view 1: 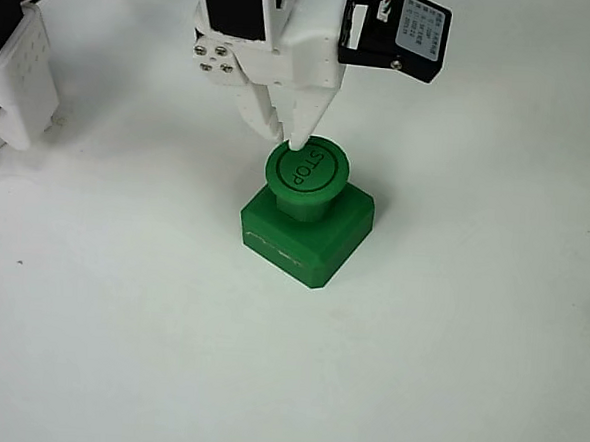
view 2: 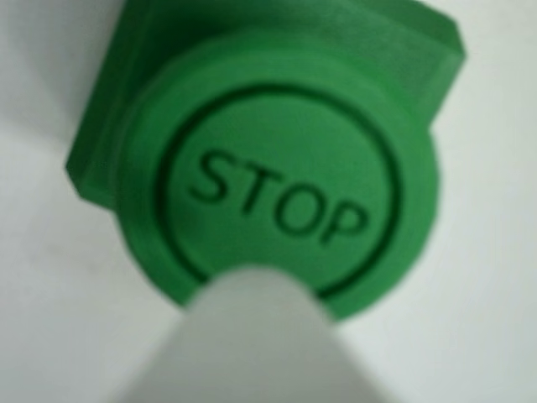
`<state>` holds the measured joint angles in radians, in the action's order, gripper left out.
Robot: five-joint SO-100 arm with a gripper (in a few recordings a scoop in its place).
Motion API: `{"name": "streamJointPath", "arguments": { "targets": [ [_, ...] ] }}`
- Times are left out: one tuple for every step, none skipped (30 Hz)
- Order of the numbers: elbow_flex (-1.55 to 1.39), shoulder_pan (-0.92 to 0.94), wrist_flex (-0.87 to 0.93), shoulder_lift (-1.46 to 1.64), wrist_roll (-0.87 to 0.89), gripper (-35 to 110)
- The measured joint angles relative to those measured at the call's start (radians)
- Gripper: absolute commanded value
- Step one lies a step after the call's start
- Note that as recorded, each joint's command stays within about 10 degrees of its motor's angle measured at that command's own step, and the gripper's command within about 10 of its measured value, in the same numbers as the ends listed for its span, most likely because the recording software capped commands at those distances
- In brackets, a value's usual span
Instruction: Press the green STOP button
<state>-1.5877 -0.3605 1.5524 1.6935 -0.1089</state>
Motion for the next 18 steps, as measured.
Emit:
{"name": "streamJointPath", "arguments": {
  "targets": [
    [0.0, 0.0, 0.0, -0.002, 0.0, 0],
    [0.0, -0.002, 0.0, -0.005, 0.0, 0],
    [0.0, -0.003, 0.0, -0.012, 0.0, 0],
    [0.006, -0.003, 0.0, -0.018, 0.0, 0],
    [0.011, -0.003, 0.0, -0.026, 0.0, 0],
    [0.018, -0.002, 0.0, -0.037, 0.0, 0],
    [0.031, -0.003, 0.0, -0.055, 0.0, 0],
    [0.038, -0.003, 0.0, -0.069, 0.0, 0],
    [0.048, -0.003, 0.0, -0.08, -0.003, 0],
    [0.06, -0.003, 0.0, -0.092, -0.008, 0],
    [0.072, -0.006, 0.0, -0.109, -0.008, 0],
    [0.083, -0.012, 0.0, -0.124, -0.009, 0],
    [0.092, -0.018, 0.0, -0.138, -0.009, 0],
    [0.103, -0.021, 0.0, -0.149, -0.011, 0],
    [0.115, -0.021, 0.0, -0.161, -0.011, 0],
    [0.127, -0.021, 0.0, -0.172, -0.011, 0],
    [0.133, -0.021, 0.0, -0.181, -0.011, 0],
    [0.14, -0.021, 0.0, -0.189, -0.011, 0]
  ]
}}
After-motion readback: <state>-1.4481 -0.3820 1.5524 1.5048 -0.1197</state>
